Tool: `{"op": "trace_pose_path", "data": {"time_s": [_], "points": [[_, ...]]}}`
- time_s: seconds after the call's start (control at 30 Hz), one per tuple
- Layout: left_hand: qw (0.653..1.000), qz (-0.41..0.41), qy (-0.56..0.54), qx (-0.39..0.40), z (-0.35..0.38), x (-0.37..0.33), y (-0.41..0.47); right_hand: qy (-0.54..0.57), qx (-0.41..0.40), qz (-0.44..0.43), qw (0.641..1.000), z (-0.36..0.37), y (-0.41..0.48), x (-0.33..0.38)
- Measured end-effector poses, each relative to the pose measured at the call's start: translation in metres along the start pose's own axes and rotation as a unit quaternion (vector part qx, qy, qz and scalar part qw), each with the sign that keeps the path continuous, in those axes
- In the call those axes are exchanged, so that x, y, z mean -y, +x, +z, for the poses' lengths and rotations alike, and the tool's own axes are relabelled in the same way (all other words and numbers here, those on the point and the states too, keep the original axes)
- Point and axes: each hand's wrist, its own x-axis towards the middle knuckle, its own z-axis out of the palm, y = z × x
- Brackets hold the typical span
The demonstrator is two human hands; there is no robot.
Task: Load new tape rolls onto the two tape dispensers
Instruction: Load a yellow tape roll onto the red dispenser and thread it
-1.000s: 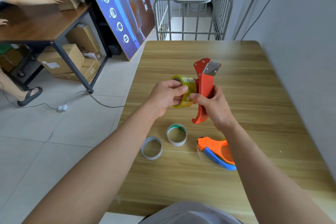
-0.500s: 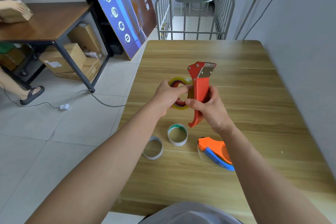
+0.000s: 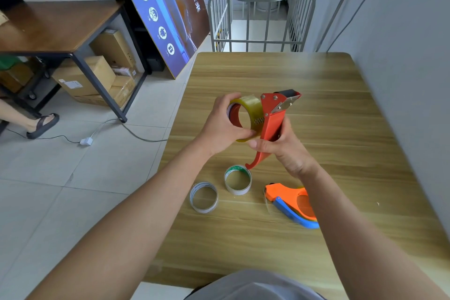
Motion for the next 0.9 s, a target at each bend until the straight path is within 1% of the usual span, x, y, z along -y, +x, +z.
{"op": "trace_pose_path", "data": {"time_s": [0.1, 0.2, 0.27, 0.37, 0.43, 0.5, 0.53, 0.6, 0.63, 0.7, 0.77, 0.83, 0.9], "points": [[0.999, 0.023, 0.027, 0.03, 0.0, 0.002, 0.0, 0.02, 0.022, 0.01, 1.0, -0.002, 0.003, 0.002], [0.996, 0.015, -0.01, 0.085, -0.001, 0.0, -0.001, 0.036, 0.024, 0.013, 0.999, -0.003, 0.004, 0.002], [0.993, 0.018, -0.014, 0.113, -0.001, -0.004, -0.001, 0.035, 0.012, 0.011, 0.999, -0.003, 0.003, 0.0], [0.992, 0.014, 0.002, 0.128, -0.001, -0.009, 0.0, 0.033, 0.006, 0.005, 0.999, -0.001, 0.001, -0.003], [0.991, 0.015, 0.04, 0.128, 0.002, -0.009, 0.002, 0.039, 0.003, 0.004, 0.999, 0.0, 0.0, -0.003], [0.99, 0.018, 0.086, 0.111, 0.004, -0.009, 0.004, 0.044, 0.003, 0.003, 0.999, 0.001, 0.0, -0.003], [0.989, 0.012, 0.101, 0.104, 0.003, -0.01, 0.005, 0.044, 0.003, 0.003, 0.999, 0.002, 0.0, -0.002], [0.989, -0.025, 0.101, 0.107, 0.002, -0.011, 0.008, 0.042, 0.005, 0.003, 0.999, 0.003, -0.001, 0.0], [0.989, -0.058, 0.077, 0.114, 0.0, -0.012, 0.008, 0.039, 0.004, 0.002, 0.999, 0.003, -0.001, 0.0], [0.981, -0.143, -0.035, 0.124, -0.005, -0.012, 0.006, 0.025, -0.001, -0.002, 1.0, 0.005, -0.002, 0.003], [0.954, -0.211, -0.172, 0.13, -0.01, -0.008, 0.004, 0.012, 0.003, -0.01, 1.0, 0.008, -0.002, 0.007], [0.928, -0.237, -0.26, 0.122, -0.013, -0.004, 0.003, 0.008, 0.009, -0.019, 1.0, 0.01, -0.002, 0.011], [0.919, -0.236, -0.295, 0.113, -0.015, -0.002, 0.002, 0.005, 0.021, -0.029, 0.999, 0.01, 0.0, 0.015]]}}
